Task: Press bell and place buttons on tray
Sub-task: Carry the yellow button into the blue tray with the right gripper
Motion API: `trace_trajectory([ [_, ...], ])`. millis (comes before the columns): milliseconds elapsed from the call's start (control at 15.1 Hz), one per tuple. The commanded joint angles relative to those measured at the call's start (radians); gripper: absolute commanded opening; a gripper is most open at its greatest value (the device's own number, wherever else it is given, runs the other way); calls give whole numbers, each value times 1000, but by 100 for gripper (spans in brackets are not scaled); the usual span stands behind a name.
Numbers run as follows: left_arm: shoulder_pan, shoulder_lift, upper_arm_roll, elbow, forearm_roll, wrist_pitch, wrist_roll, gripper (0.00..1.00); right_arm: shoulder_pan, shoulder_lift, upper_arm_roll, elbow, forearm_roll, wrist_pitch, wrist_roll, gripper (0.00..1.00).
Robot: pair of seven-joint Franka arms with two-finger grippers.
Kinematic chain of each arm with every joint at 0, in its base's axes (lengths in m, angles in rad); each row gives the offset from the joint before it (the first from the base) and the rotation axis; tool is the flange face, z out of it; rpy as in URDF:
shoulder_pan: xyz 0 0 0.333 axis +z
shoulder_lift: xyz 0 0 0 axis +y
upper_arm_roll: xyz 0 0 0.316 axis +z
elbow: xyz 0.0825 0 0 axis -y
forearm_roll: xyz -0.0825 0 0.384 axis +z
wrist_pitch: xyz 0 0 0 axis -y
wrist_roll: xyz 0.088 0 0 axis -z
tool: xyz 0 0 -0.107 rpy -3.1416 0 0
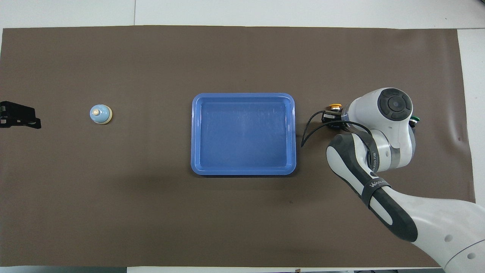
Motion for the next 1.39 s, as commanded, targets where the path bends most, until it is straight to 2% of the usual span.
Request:
trace_trajectory([
  [0, 0, -25, 1, -22, 8, -7, -7, 100, 4, 4, 5, 66, -15, -67, 23, 0],
  [132, 0, -25, 1, -22, 8, -7, -7, 100, 16, -10, 9, 159, -14, -198, 25, 0],
  [264, 0, -25, 1, -22, 8, -7, -9, 100, 73, -11, 14, 262, 2, -327, 33, 0],
  [397, 0, -25, 1, -22, 8, -7, -7, 100, 134, -13, 14, 308, 5, -366, 116, 0],
  [595, 0, -25, 1, -22, 8, -6, -9, 100, 223, -19, 14, 302, 6, -356, 201, 0],
  [793, 0, -25, 1, -22, 8, -7, -9, 100, 266, -25, 18, 238, 8, -317, 207, 0],
  [1322, 0, -25, 1, -22, 8, -7, -9, 100, 297, 33, 18, 118, 8, -106, 227, 0],
])
